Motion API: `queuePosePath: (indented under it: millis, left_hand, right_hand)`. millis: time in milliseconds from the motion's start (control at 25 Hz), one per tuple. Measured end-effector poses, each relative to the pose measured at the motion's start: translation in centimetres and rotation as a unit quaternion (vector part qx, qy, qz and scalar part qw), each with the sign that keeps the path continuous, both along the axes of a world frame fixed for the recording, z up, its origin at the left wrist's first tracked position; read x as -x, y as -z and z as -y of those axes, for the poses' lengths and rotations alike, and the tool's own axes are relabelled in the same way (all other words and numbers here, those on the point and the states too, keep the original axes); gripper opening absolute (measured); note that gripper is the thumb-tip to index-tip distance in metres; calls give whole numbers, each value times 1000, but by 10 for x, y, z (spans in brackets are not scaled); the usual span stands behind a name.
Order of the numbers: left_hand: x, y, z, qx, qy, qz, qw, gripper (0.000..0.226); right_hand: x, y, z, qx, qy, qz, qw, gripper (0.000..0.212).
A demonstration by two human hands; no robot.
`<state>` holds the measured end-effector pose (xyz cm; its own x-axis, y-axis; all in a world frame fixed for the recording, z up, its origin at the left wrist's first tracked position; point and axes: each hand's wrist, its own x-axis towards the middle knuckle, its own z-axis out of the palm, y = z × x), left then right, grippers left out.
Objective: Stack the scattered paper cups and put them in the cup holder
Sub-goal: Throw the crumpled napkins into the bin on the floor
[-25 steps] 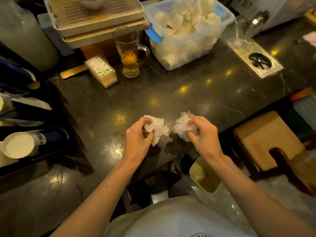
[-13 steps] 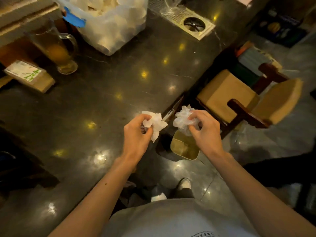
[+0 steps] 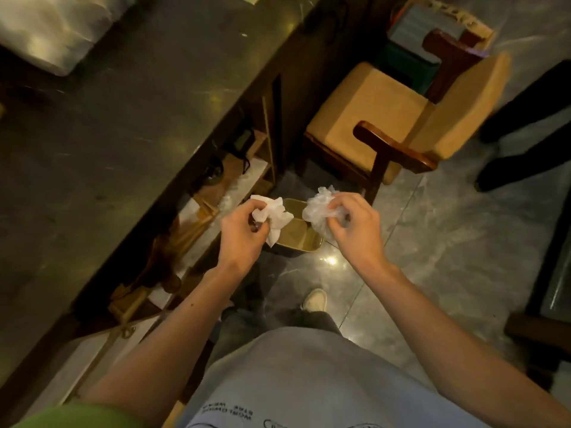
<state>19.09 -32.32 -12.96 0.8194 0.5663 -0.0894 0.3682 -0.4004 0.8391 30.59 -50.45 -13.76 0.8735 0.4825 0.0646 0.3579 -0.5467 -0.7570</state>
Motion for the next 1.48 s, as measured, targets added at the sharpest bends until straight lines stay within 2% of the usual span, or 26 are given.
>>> queuePosePath:
  millis: [320, 560, 800, 920, 1120, 1240, 1320, 1480]
  left_hand:
    - [-25, 69, 12, 4, 16, -73, 997, 16]
    - [-47, 159, -22, 53, 23, -127, 990, 20]
    - [-68, 261, -56, 58, 21, -250, 966, 33]
    - [-79, 305, -58, 75, 20, -282, 956, 33]
    - [-99, 388, -51, 50, 18, -272, 961, 31]
    - [-115, 437, -42, 57, 25, -300, 952, 36]
    - [-125, 466, -35, 58, 43, -310, 948, 39]
    - [-137, 523, -27, -1, 113, -324, 939, 38]
  right_hand:
    - [-18, 75, 14, 49, 42, -67, 996, 12]
    - [-24, 150, -22, 108, 78, -146, 980, 17]
    - [-29, 247, -66, 133, 173, -225, 950, 18]
    - [-40, 295, -72, 131, 179, -241, 945, 21]
    - [-68, 382, -61, 186, 114, -274, 937, 22]
    - [-85, 433, -51, 215, 61, -277, 934, 26]
    - [-92, 463, -49, 224, 13, -269, 937, 28]
    - [-95, 514, -52, 291, -111, -209, 927, 37]
